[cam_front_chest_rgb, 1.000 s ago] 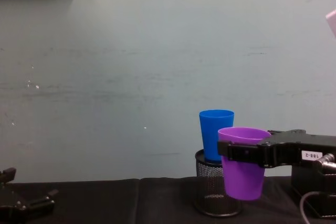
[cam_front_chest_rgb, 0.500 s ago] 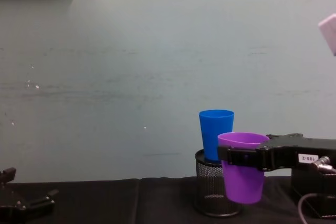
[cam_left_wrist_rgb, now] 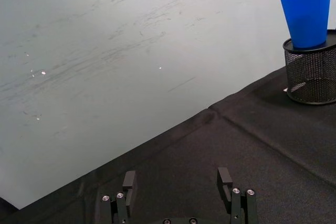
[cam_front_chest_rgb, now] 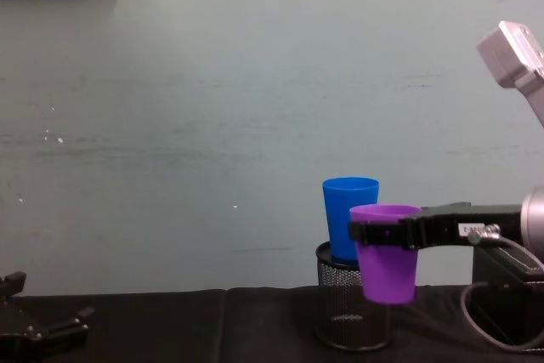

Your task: Pick up one cup with a gripper and tap it against the other cup.

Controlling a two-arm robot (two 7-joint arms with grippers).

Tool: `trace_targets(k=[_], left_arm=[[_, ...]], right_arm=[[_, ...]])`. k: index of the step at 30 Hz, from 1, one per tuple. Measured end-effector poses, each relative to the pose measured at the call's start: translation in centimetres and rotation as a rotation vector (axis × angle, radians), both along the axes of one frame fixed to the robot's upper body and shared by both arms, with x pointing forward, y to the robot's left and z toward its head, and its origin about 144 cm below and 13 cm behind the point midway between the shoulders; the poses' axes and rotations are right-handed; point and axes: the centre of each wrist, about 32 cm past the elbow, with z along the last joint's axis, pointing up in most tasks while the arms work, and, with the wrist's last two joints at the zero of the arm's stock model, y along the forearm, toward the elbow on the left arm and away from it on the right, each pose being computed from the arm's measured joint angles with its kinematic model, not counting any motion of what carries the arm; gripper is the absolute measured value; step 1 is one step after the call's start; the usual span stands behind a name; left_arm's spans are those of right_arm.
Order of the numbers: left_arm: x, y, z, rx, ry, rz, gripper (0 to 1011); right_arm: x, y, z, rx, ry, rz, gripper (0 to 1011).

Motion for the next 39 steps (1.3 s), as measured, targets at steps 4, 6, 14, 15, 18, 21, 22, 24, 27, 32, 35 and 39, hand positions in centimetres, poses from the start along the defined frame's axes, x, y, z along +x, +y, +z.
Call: trace_targets(k=[4, 6, 14, 15, 18, 21, 22, 24, 27, 32, 35, 39], left_arm=[[0.0, 0.0, 0.0, 0.000, 0.000, 0.000, 1000], [0.0, 0.0, 0.0, 0.000, 0.000, 0.000, 1000], [0.0, 0.0, 0.0, 0.000, 0.000, 0.000, 1000], [0.0, 0.0, 0.0, 0.000, 0.000, 0.000, 1000], [0.0, 0.0, 0.0, 0.000, 0.000, 0.000, 1000], [0.0, 0.0, 0.0, 0.000, 0.000, 0.000, 1000], [0.0, 0.0, 0.0, 0.000, 0.000, 0.000, 1000], [0.0, 0.0, 0.0, 0.000, 0.000, 0.000, 1000], [0.0, 0.0, 0.0, 0.000, 0.000, 0.000, 1000], [0.0, 0.0, 0.0, 0.000, 0.000, 0.000, 1000], [0.0, 0.0, 0.0, 0.000, 0.000, 0.000, 1000], [0.0, 0.0, 0.0, 0.000, 0.000, 0.000, 1000]], right_arm=[[0.6, 0.1, 0.2, 0.007, 0.012, 0.000, 738], [1.1, 0.2, 0.4, 0.016, 0.022, 0.004, 739], [2.0, 0.7, 0.8, 0.026, 0.026, 0.008, 739], [2.0, 0.8, 0.8, 0.027, 0.026, 0.008, 739], [2.3, 0.9, 1.0, 0.028, 0.025, 0.008, 738], [2.5, 1.1, 1.1, 0.027, 0.024, 0.007, 739], [2.6, 1.1, 1.1, 0.027, 0.024, 0.005, 739], [2.9, 1.2, 1.2, 0.025, 0.025, 0.003, 739], [3.2, 1.2, 1.3, 0.025, 0.026, 0.000, 739], [3.7, 1.3, 1.3, 0.027, 0.030, -0.006, 738], [3.9, 1.3, 1.2, 0.028, 0.033, -0.010, 739], [4.1, 1.3, 1.2, 0.031, 0.035, -0.015, 739]])
